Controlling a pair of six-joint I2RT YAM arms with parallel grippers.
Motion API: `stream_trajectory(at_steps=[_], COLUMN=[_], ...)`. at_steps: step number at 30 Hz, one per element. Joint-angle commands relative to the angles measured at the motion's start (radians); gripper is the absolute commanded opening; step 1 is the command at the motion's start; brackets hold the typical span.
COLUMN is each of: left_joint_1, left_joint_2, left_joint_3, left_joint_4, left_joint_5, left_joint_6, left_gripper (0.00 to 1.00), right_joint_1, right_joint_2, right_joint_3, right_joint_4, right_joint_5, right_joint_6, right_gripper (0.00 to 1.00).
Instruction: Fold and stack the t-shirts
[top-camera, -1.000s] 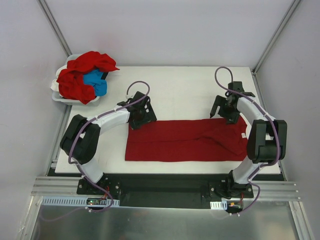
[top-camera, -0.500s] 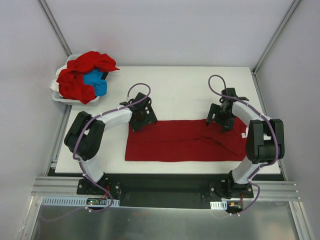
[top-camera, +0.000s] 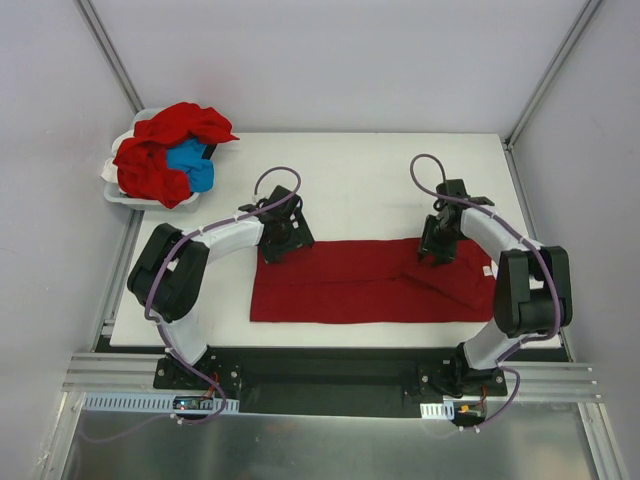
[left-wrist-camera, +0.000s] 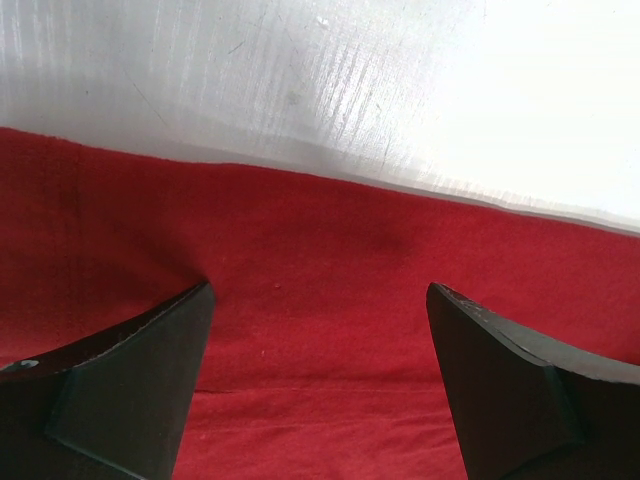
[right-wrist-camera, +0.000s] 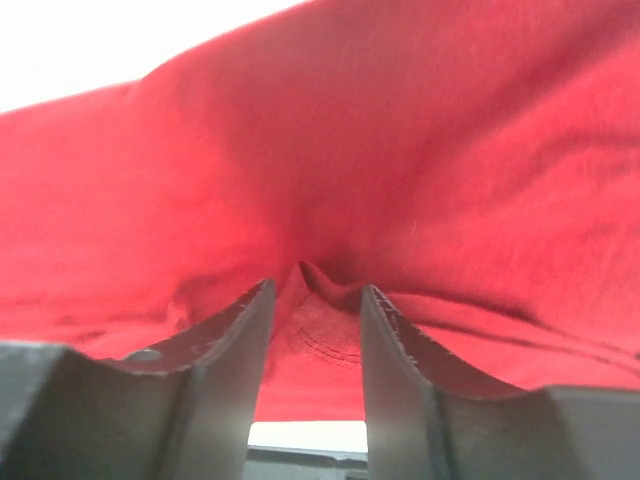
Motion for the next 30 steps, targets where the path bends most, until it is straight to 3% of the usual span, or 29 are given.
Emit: stream_trajectory(at_steps=[1,9,15,21,24,25,26,28,30], left_joint_1=[0.002,0.002,0.003,0.003,0.003,0.003,0.005,0.005,0.003], left_joint_2=[-0.045,-0.045,-0.064,-0.078,-0.082,-0.081,-0.078,-0.073,-0.068], left_joint_3=[-0.014,-0.012,-0.018,-0.032,-0.034,-0.032,-0.029,-0.018,-0.015], left_joint_4=[-0.007,-0.007,-0.007,-0.006,-0.007,-0.007,-0.007,-0.007,-0.007], left_joint_5=[-0.018,-0.019,-0.021,-0.022,-0.022,-0.021,-0.019,-0.008,-0.002], left_joint_6=[0.006,0.013,0.03,0.041,0.046,0.047,0.049,0.053,0.053], left_gripper=[0.89,0.89,0.89,0.88,0.89,0.88,0.88,0.88,0.88], right_joint_1=[0.027,0.067,0.193,0.351,0.357,0.356,0.356,0.337,0.281], right_joint_2=[-0.142,-0.237,-0.363,-0.53,-0.587,-0.592,-0.586,-0.554,-0.463], right_joint_3=[-0.018,-0.176,-0.24,-0.219,-0.156,-0.135,-0.097,-0.078,-0.073], right_joint_4=[-0.08,-0.065,-0.114,-0.299,-0.396,-0.41,-0.418,-0.39,-0.311], right_joint_5=[0.063,-0.023,-0.043,-0.007,0.107,0.153,0.247,0.309,0.331], right_joint_6=[0.022,0.074,0.141,0.25,0.262,0.261,0.259,0.233,0.201], right_gripper=[0.4,0.37,0.36,0.48,0.6,0.71,0.75,0.89,0.93])
